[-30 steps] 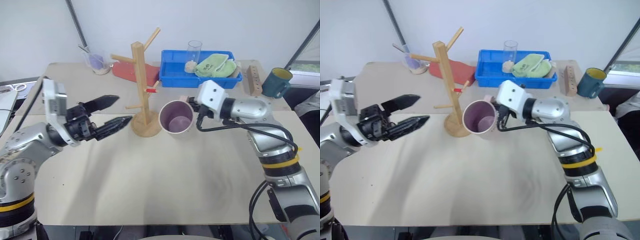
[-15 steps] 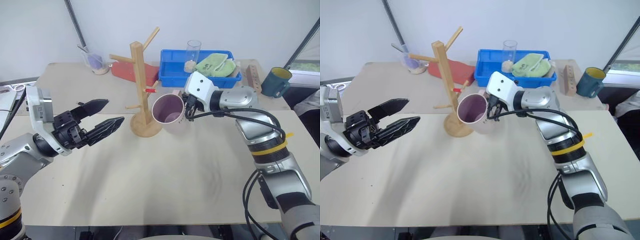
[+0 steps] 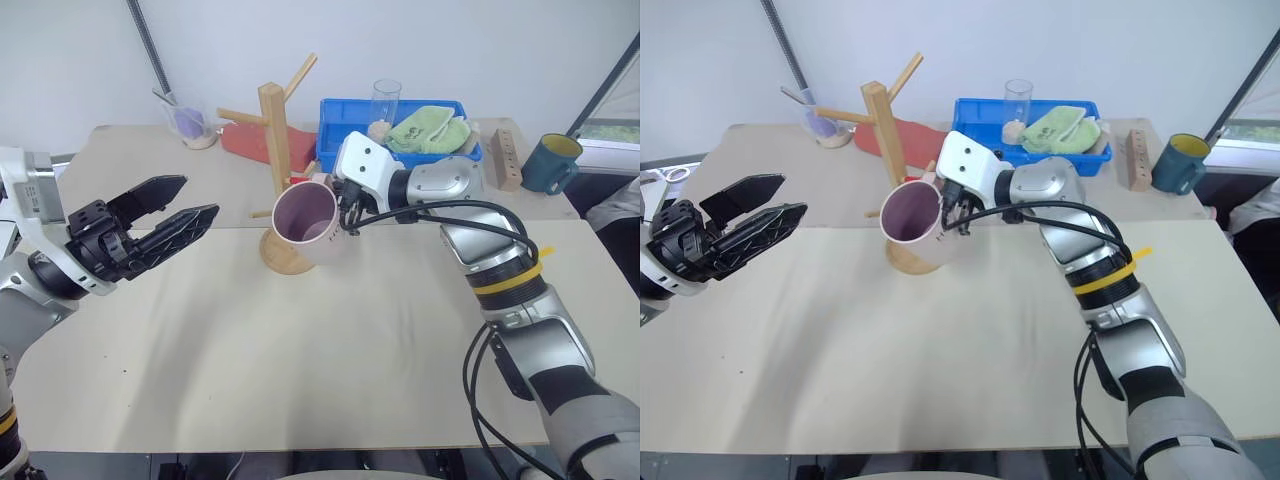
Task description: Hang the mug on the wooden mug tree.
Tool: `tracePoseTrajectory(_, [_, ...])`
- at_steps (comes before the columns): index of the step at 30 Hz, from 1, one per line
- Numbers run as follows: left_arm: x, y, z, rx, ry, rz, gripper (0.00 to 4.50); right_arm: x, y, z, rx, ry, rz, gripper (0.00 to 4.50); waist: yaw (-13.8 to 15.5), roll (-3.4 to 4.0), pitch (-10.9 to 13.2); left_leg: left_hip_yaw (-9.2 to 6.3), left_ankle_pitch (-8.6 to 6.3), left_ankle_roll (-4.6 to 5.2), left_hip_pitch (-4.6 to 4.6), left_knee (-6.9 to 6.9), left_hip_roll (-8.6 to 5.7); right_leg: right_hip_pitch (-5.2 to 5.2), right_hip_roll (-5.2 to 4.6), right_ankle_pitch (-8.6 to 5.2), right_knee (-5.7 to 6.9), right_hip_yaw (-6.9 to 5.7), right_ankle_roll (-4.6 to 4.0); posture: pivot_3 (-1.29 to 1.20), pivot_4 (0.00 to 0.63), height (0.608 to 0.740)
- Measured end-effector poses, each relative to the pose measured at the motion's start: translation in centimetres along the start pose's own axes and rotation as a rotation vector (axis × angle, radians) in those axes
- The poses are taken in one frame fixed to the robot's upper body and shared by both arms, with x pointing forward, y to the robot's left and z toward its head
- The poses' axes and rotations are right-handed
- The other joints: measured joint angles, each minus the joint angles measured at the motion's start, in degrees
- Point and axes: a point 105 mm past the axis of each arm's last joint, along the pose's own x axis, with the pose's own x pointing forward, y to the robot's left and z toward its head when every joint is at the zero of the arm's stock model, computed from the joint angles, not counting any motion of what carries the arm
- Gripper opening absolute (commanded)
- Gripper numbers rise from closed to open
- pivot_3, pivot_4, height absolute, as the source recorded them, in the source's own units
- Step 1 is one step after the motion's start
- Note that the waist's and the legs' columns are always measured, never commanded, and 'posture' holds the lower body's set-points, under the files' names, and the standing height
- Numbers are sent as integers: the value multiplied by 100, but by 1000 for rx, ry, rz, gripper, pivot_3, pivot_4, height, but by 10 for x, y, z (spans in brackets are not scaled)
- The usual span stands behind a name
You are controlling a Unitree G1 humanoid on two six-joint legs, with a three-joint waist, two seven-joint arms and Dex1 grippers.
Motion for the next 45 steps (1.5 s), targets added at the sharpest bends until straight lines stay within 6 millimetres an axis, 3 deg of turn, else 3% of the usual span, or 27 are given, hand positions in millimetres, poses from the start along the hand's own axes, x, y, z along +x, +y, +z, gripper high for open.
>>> tracePoseTrajectory(9, [1, 0, -3, -10, 8, 4, 4500, 2, -2, -2, 4, 2, -3, 17, 5, -1, 0, 0, 1, -1, 0, -2, 1, -4, 1, 1, 2, 0, -2, 0, 150, 740])
tracePoseTrajectory(32, [8, -4, -3, -35, 0, -30, 4500, 28, -5, -10, 2, 35, -1, 17, -19, -1, -1, 1, 4, -7, -11, -6, 1, -24, 2, 5, 9, 2, -8, 0, 150, 740])
tracePoseTrajectory(33, [8, -4, -3, -35, 0, -30, 4500, 29, -5, -10, -2, 35, -1, 804, -20, -1, -1, 1, 4, -7, -11, -6, 1, -24, 2, 5, 10, 2, -8, 0, 150, 740])
tracePoseTrajectory(40, [10, -5, -3, -33, 0, -43, 4500, 27, -8, -13, 5, 46, -14, 3109, -28, -1, -1, 2, 4, -7, -13, -7, 0, -28, 2, 5, 10, 2, -8, 0, 150, 740])
tracePoseTrajectory(44, [12, -2, -2, -32, -1, -46, 4500, 15, -9, -11, -11, 34, -18, 4463, -15, -1, -1, 1, 4, -7, -15, -7, 1, -27, 2, 5, 8, 1, -8, 0, 150, 740])
tracePoseTrajectory(45, [12, -2, -1, -30, -3, -47, 4500, 12, -8, -12, -2, 29, -15, 4489, -13, -2, -1, 1, 4, -7, -14, -7, 0, -25, 1, 6, 8, 1, -8, 0, 150, 740])
